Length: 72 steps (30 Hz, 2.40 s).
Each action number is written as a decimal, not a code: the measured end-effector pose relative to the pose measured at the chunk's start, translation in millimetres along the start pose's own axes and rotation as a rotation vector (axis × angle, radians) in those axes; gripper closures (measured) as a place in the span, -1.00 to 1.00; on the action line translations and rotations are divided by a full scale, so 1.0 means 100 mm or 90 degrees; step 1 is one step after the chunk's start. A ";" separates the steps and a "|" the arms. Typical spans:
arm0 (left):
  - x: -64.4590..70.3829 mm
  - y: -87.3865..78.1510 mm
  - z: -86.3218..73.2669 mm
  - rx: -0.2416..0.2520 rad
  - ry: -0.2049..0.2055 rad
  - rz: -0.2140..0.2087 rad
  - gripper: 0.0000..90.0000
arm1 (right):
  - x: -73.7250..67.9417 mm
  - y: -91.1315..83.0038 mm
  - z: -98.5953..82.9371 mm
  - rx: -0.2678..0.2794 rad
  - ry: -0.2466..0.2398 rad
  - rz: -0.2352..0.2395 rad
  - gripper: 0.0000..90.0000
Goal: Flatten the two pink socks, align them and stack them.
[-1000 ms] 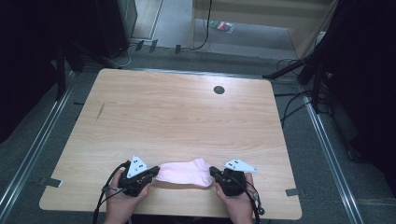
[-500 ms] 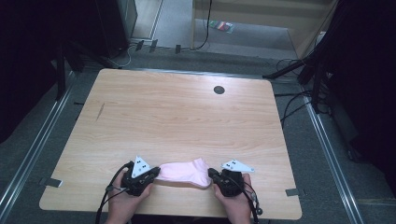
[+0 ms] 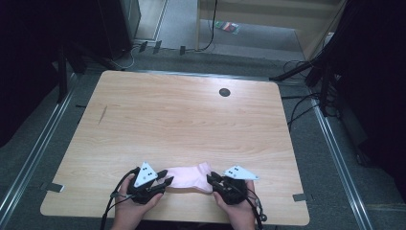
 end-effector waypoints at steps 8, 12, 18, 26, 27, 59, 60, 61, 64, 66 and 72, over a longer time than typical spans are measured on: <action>-0.05 0.04 -0.07 -0.022 0.013 -0.004 0.36 | 0.01 0.12 -0.14 -0.053 -0.046 -0.040 0.63; -0.05 0.04 -0.08 -0.023 0.022 0.004 0.36 | 0.02 0.10 -0.16 -0.061 -0.057 -0.054 0.63; -0.07 0.04 -0.08 -0.023 0.018 -0.006 0.38 | 0.03 0.09 -0.15 -0.062 -0.052 -0.048 0.63; -0.07 0.03 -0.07 -0.017 -0.006 -0.036 0.23 | 0.05 0.05 -0.16 -0.047 -0.045 -0.042 0.38; -0.06 0.03 -0.07 -0.012 -0.003 -0.040 0.13 | 0.06 0.04 -0.15 -0.043 -0.043 -0.037 0.33; -0.82 -0.44 -0.02 0.112 -0.109 0.004 -0.83 | 0.95 -0.40 0.09 0.069 0.046 -0.107 -0.71; -0.87 -0.45 -0.04 0.110 -0.114 0.014 -0.83 | 0.98 -0.41 0.08 0.069 0.050 -0.110 -0.71; -0.90 -0.46 -0.05 0.111 -0.120 0.017 -0.83 | 1.03 -0.42 0.08 0.068 0.054 -0.117 -0.71; -1.04 -0.50 -0.09 0.114 -0.139 0.037 -0.83 | 1.15 -0.47 0.06 0.070 0.063 -0.131 -0.71; -1.10 -0.52 -0.11 0.114 -0.143 0.045 -0.83 | 1.22 -0.50 0.06 0.075 0.070 -0.137 -0.71; -1.31 -0.61 -0.18 0.120 -0.169 0.076 -0.83 | 1.41 -0.62 0.02 0.086 0.087 -0.159 -0.70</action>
Point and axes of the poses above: each handheld gripper's, and its own axes: y roughly forward along the jaws, z roughly out of its top, x roughly to its right, the point moved 7 cm from there along y, roughly forward along the jaws, and after that the axes turned 1 degree about z, right-handed, at the moved point
